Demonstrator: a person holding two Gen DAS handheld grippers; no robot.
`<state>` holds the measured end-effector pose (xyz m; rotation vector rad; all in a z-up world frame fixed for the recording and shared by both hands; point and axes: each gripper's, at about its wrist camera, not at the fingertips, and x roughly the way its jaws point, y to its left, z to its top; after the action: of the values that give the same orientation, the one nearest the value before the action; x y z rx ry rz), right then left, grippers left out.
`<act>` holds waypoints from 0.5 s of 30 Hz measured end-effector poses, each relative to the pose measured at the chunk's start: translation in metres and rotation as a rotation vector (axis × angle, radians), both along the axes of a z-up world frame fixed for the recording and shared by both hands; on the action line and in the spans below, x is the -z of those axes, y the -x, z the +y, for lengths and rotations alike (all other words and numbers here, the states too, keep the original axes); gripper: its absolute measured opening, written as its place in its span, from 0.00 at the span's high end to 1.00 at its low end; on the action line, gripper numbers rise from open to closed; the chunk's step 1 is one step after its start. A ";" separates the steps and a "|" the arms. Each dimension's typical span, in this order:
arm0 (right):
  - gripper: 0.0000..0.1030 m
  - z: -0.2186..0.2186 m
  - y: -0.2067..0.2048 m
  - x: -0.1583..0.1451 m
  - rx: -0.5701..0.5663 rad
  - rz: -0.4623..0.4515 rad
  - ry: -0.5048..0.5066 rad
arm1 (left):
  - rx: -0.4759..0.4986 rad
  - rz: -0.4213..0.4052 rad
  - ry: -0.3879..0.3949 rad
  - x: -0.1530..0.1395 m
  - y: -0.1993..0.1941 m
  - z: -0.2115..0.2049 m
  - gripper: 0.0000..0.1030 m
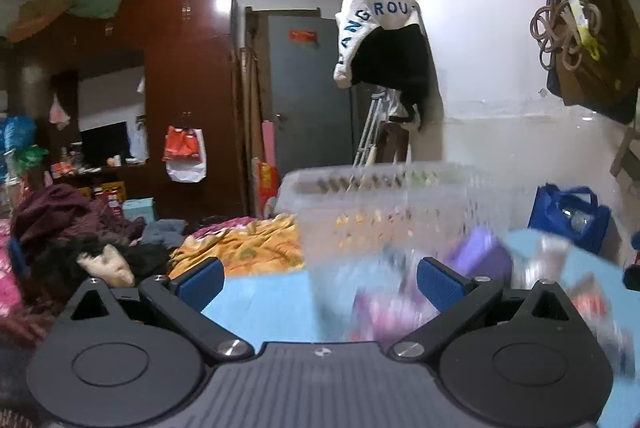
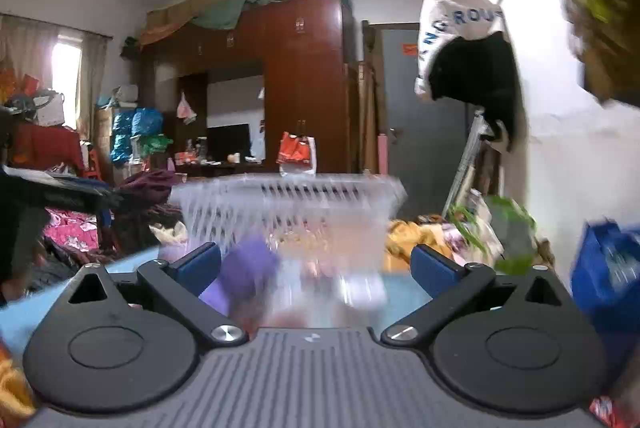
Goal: Organize objects
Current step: 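Grasp another clear bagged packet with left tool while right tool grasps the plastic-wrapped grey box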
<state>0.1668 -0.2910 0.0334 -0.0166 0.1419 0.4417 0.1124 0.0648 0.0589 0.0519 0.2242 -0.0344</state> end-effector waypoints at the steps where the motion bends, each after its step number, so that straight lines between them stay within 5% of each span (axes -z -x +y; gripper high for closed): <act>1: 0.00 -0.005 0.009 0.009 0.004 0.003 -0.015 | -0.010 0.001 0.020 0.011 0.011 0.005 0.00; 5: 0.00 -0.003 0.033 0.034 -0.040 -0.024 0.010 | -0.029 0.033 0.033 0.040 0.022 0.015 0.01; 7: 0.02 0.001 0.034 0.038 -0.024 -0.041 0.037 | -0.021 0.073 0.068 0.049 0.015 0.023 0.15; 9: 0.09 0.000 0.025 0.037 -0.030 -0.018 0.015 | -0.010 0.085 0.116 0.050 0.015 0.031 0.18; 15: 0.30 0.005 0.013 0.048 -0.077 0.081 -0.018 | -0.003 0.129 0.004 0.050 0.010 0.014 0.19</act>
<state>0.1542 -0.2862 -0.0144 0.0134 0.2178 0.5204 0.1026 0.0792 0.0085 0.0456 0.3529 -0.0349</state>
